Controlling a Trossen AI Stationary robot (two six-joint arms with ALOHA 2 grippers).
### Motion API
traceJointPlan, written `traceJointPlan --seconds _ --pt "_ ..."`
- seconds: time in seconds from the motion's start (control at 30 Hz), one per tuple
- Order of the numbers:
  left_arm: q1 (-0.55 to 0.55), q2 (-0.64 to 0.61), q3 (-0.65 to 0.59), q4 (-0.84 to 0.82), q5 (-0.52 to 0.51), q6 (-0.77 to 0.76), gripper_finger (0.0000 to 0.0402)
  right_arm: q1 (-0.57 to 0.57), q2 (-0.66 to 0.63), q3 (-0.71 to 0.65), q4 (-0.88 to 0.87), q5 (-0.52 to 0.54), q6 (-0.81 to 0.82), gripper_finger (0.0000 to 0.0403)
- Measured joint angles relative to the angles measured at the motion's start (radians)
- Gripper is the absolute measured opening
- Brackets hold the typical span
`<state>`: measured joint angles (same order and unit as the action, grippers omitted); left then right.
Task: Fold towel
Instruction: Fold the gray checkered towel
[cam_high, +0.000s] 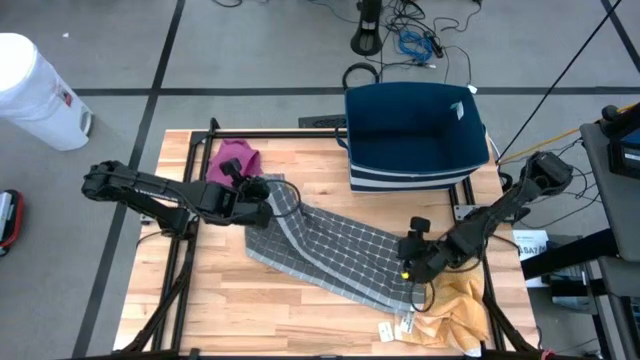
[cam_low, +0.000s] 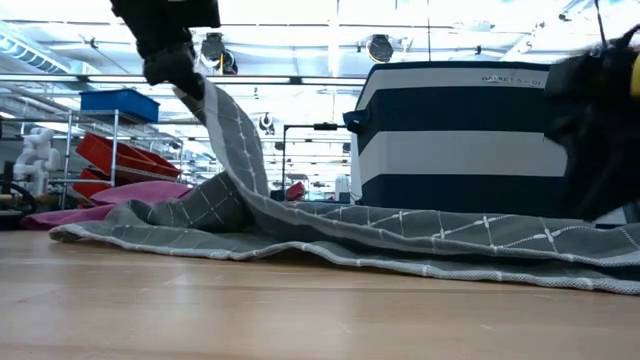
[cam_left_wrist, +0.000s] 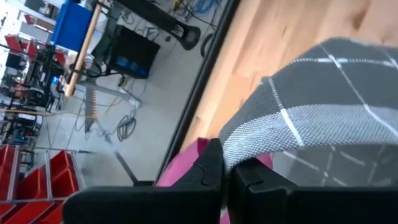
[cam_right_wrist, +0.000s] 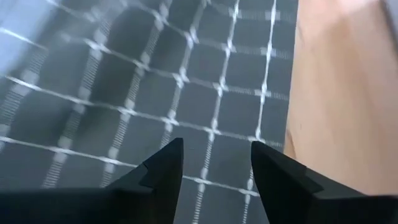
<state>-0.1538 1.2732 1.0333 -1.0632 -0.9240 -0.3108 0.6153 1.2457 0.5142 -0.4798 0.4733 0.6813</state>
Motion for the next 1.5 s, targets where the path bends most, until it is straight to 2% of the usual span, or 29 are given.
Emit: traceJointPlan --seconds 0.27,0.47,0.8,1.0,1.2,1.5 --pt "-0.058 0.0 0.0 -0.15 0.119 -0.173 0.0 -0.115 -0.004 -0.113 0.097 -0.139 -0.08 0.0156" --pt "-0.124 0.0 0.0 -0.236 0.154 -0.364 0.0 -0.165 -0.005 -0.13 0.099 -0.17 -0.15 0.0151" --pt "-0.21 0.0 0.0 -0.409 0.401 -0.672 0.0 -0.243 -0.005 -0.129 0.055 -0.193 -0.197 0.015" --pt "-0.259 0.0 0.0 -0.456 0.609 -0.737 0.0 -0.267 -0.005 -0.129 0.043 -0.21 -0.18 0.015" --pt "-0.306 0.0 0.0 -0.483 0.772 -0.768 0.0 -0.283 -0.005 -0.125 0.034 -0.238 -0.161 0.015" --pt "-0.396 -0.002 0.0 -0.508 0.882 -0.875 0.0 -0.309 -0.005 -0.121 0.025 -0.271 -0.139 0.015"
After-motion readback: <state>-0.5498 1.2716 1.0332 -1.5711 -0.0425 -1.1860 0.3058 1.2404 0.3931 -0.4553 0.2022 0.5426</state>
